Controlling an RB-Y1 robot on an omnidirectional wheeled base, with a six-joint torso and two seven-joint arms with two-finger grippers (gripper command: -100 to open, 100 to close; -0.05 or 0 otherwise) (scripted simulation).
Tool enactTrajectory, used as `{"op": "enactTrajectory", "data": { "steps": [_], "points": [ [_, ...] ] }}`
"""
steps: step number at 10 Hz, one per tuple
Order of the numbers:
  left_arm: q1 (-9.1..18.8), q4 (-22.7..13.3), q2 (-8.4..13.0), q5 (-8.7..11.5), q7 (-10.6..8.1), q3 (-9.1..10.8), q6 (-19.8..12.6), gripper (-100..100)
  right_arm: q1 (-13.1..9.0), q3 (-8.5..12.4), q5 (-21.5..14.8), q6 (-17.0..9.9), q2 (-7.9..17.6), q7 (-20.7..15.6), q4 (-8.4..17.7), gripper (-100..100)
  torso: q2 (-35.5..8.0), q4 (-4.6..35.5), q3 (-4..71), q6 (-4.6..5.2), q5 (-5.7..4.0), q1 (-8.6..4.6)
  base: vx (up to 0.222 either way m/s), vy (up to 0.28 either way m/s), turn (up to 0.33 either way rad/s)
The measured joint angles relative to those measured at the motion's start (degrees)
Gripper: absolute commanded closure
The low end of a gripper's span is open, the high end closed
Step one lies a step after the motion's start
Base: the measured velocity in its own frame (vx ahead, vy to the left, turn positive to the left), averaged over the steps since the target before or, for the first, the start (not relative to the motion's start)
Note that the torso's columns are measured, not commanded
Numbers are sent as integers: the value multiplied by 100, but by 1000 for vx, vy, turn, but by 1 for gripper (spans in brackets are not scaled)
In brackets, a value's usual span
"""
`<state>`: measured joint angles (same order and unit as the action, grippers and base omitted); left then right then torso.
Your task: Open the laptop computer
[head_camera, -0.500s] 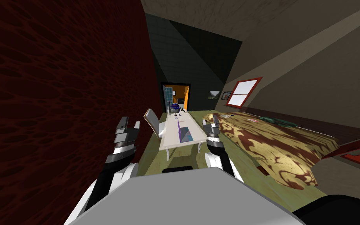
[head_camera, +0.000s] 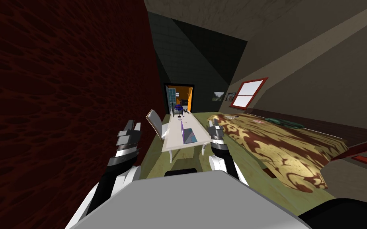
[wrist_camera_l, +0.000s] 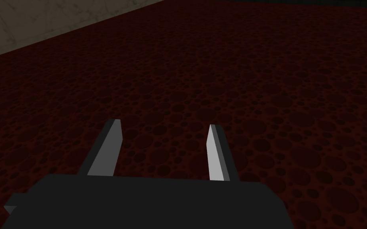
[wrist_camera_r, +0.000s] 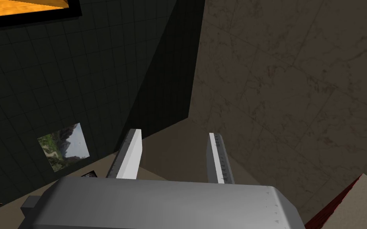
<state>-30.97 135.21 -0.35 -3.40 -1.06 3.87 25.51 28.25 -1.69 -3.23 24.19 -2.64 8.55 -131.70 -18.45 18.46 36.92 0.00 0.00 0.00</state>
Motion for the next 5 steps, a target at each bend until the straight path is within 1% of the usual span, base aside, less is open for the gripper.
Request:
{"op": "enactTrajectory", "data": {
  "steps": [4,5],
  "points": [
    [0,0,0,0,0,0,0,0,0,0,0,0,0,0,0,0,-1693,1692,3381,0,0,0,0,0,0],
    [0,0,0,0,0,0,0,0,0,0,0,0,0,0,0,-100,-2116,2114,4227,0,0,0,4,9,4]
  ]
}}
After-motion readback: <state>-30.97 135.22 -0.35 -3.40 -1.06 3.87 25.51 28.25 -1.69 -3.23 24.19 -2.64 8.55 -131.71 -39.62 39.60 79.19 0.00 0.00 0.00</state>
